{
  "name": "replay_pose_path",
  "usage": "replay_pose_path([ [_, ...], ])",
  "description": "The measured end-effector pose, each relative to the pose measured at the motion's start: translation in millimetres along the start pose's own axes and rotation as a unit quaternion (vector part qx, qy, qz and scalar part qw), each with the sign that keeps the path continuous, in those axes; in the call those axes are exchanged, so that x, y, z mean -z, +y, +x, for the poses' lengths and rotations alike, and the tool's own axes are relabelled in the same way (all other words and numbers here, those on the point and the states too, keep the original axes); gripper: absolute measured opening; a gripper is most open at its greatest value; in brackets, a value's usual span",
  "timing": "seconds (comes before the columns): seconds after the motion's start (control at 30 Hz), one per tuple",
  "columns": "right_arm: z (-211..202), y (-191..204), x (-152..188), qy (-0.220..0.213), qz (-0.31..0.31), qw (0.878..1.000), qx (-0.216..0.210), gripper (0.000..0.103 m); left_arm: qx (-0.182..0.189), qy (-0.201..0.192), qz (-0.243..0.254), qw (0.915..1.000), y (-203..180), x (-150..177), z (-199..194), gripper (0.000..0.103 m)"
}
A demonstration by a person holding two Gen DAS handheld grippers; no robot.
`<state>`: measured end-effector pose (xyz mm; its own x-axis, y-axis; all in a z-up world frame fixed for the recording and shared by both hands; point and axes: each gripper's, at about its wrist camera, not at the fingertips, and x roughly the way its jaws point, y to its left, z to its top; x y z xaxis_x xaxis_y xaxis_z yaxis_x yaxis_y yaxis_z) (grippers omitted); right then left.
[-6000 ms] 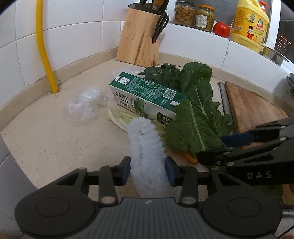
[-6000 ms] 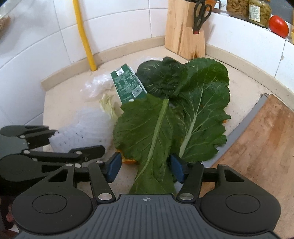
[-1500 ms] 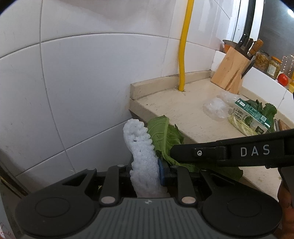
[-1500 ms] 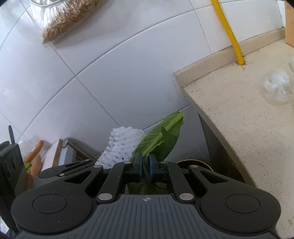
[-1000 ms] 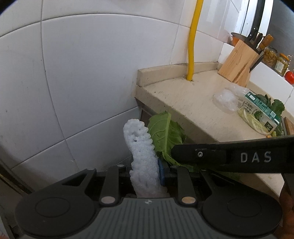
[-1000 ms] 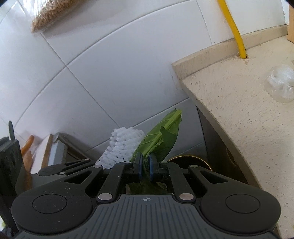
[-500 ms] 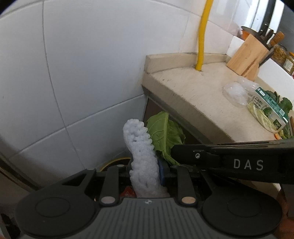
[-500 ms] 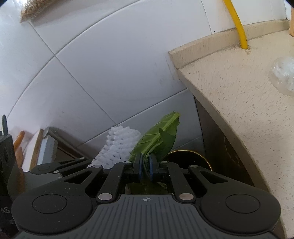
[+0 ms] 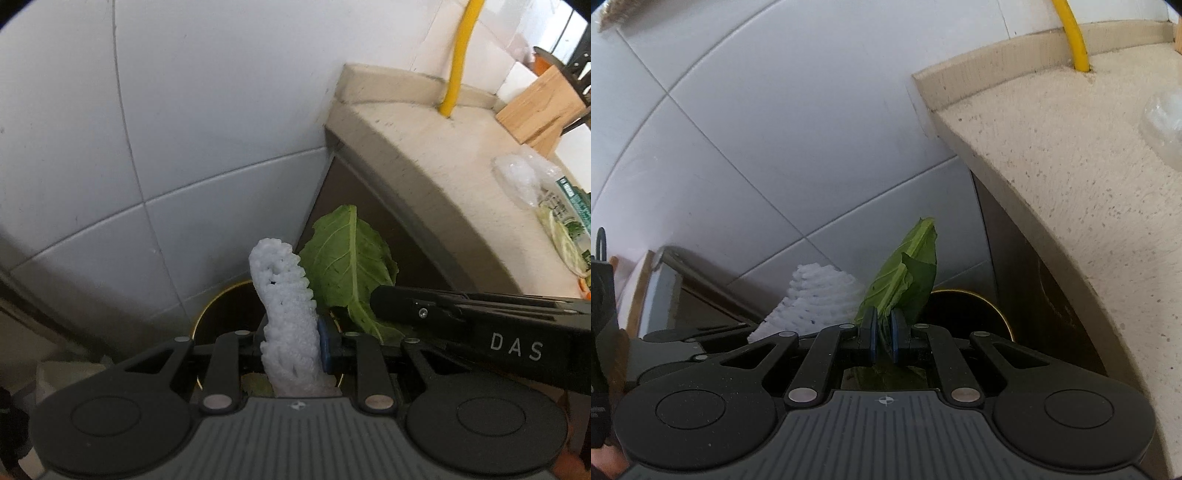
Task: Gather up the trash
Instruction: 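Lift the foam net and green leaf and carry both toward the trash bin, then open the left gripper over the bin while the right gripper releases the green leaf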
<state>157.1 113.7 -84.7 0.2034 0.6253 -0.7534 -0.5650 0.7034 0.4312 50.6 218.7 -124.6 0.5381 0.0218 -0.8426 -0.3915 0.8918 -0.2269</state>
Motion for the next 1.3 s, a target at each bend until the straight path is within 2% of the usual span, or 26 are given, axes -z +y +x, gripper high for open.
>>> replay_pose_path([
  [0.33,20,-2,-1,0.021,-0.004,1.000,0.008,0.011,-0.019,0.023,-0.001,0.9995,4,-1,12,0.019],
  [0.67,34,-4,-4,0.039,-0.008,0.999,0.019,0.012,-0.027,0.025,-0.011,0.9993,7,-3,13,0.021],
  [1.3,38,-10,-3,0.042,0.014,0.998,0.043,0.028,-0.057,0.034,-0.014,0.9977,7,-9,17,0.050],
])
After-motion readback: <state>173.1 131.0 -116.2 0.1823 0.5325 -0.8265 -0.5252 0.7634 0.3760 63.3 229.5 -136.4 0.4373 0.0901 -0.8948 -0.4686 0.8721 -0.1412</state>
